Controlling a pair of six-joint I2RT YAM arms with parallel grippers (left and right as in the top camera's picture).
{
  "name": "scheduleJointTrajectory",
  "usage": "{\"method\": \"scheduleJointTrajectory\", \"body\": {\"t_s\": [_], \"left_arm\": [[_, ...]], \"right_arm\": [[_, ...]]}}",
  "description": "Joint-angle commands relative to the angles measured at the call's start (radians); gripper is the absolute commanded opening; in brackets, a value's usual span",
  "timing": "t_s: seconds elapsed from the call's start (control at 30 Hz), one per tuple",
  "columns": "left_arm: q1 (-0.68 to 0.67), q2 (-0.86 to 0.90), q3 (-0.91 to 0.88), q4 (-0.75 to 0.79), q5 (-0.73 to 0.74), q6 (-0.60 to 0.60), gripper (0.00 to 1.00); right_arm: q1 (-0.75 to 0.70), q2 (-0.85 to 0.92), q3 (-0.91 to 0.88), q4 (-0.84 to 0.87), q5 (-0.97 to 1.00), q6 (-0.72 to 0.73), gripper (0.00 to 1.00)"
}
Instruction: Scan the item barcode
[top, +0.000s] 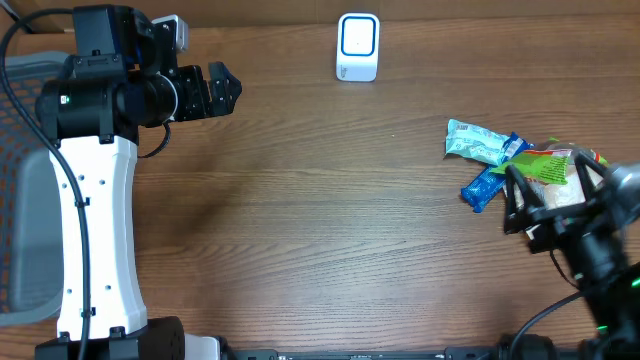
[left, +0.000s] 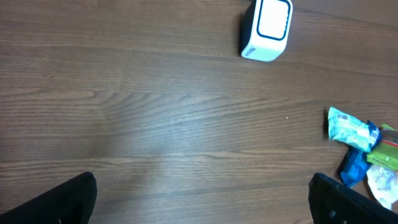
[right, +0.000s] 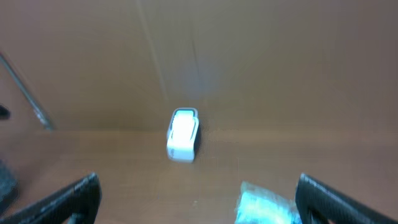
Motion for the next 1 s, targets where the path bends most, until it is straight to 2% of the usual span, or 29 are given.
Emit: {"method": "scheduleJointTrajectory", "body": {"t_s": [0.0, 0.23, 0.43, 0.97], "left_arm": [[-0.006, -0.002, 0.004, 0.000, 0.002, -0.013, 1.00], [-0.006, -0.002, 0.004, 0.000, 0.002, -0.014, 1.00], [-0.006, -0.002, 0.004, 0.000, 0.002, -0.013, 1.00], [-0.006, -0.002, 0.004, 0.000, 0.002, -0.014, 1.00]], "right_arm": [[0.087, -0.158, -0.306, 0.209, 0.116, -0.010, 1.00], [0.121, -0.362, -0.727, 0.496, 0.127, -0.006, 1.00], [0.136, -0.500, -0.893, 0.503, 0.135, -0.006, 1.00], [0.136, -0.510, -0.898, 0.510, 0.150, -0.001, 1.00]]}}
